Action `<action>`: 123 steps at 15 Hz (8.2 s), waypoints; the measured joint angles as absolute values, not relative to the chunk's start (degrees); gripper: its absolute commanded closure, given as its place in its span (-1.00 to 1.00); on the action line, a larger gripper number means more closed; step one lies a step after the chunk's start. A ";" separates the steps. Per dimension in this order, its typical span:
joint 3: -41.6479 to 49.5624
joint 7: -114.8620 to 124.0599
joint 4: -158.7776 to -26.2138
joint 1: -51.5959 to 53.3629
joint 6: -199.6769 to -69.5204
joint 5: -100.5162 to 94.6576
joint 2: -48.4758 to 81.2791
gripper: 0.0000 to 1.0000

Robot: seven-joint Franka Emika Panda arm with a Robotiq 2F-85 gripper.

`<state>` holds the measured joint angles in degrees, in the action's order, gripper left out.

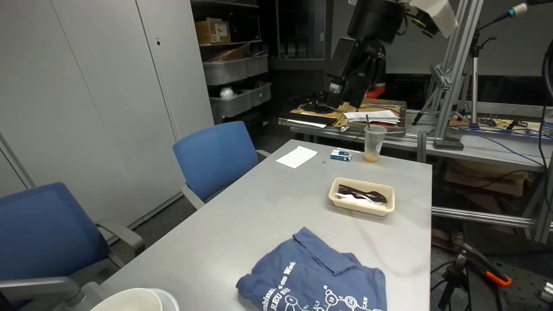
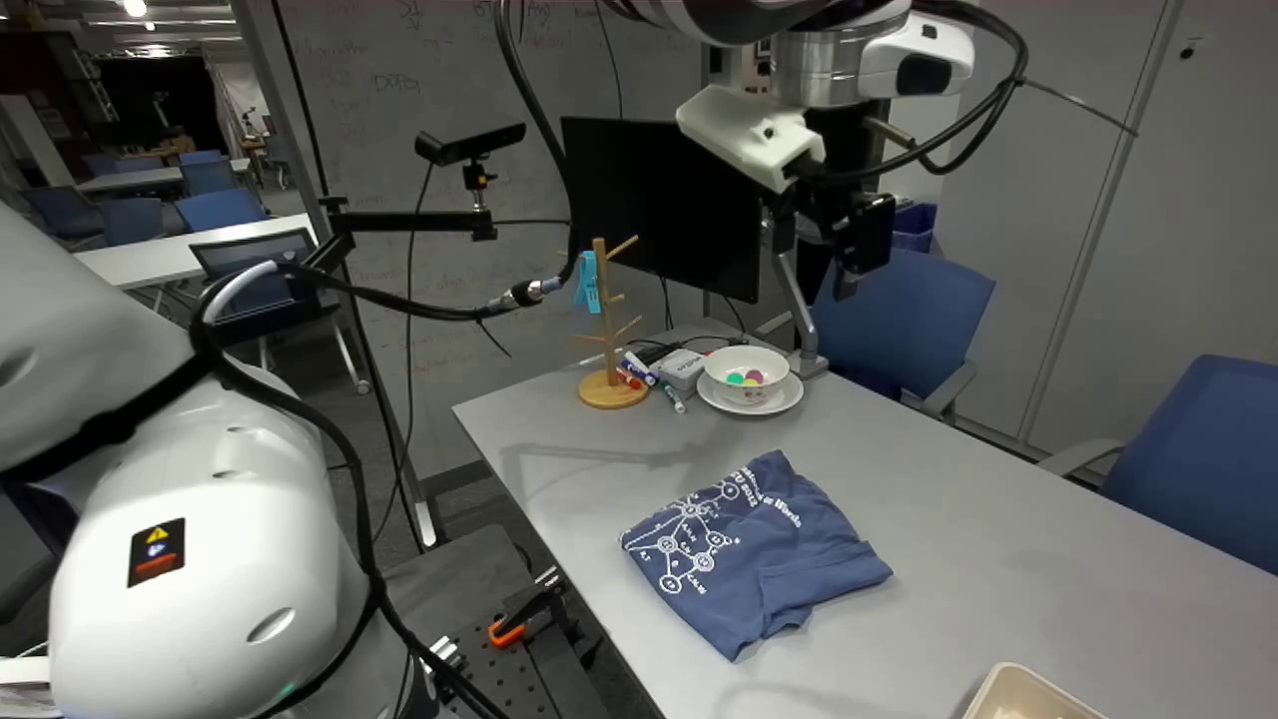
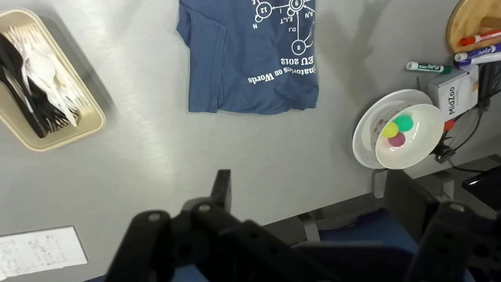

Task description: Unfold the blue t-shirt fully

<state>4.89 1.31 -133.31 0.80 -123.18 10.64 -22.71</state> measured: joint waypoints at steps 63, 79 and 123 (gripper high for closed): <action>-1.87 -11.97 -125.17 -7.96 -157.65 10.70 33.71 -1.00; -3.71 -11.59 -122.34 -8.15 -162.34 10.22 39.02 0.87; -2.40 -5.94 -123.37 -3.40 -162.32 6.37 35.25 0.98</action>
<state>-2.40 -5.94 -123.37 -3.40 -162.32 6.37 35.25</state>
